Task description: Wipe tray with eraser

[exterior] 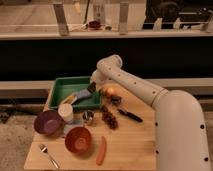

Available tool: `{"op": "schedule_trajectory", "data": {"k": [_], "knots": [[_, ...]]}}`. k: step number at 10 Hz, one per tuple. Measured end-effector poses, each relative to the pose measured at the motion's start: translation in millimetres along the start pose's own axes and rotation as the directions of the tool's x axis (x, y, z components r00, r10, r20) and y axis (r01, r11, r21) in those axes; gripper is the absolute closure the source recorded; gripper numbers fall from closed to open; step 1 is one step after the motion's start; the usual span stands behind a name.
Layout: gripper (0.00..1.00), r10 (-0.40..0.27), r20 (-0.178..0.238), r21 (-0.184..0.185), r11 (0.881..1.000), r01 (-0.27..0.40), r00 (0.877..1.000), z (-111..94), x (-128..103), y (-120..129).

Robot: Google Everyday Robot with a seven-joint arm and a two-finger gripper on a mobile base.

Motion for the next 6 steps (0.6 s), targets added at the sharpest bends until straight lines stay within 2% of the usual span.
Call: {"op": "schedule_trajectory", "data": {"k": [3,6], "knots": [[1.0,-0.058,0.02,0.002,0.998,0.058,0.998,2.3,-9.8,-0.9],[1.0,-0.129,0.039,-0.025,0.991,0.13,0.991,8.9,-24.0,-1.2]]}}
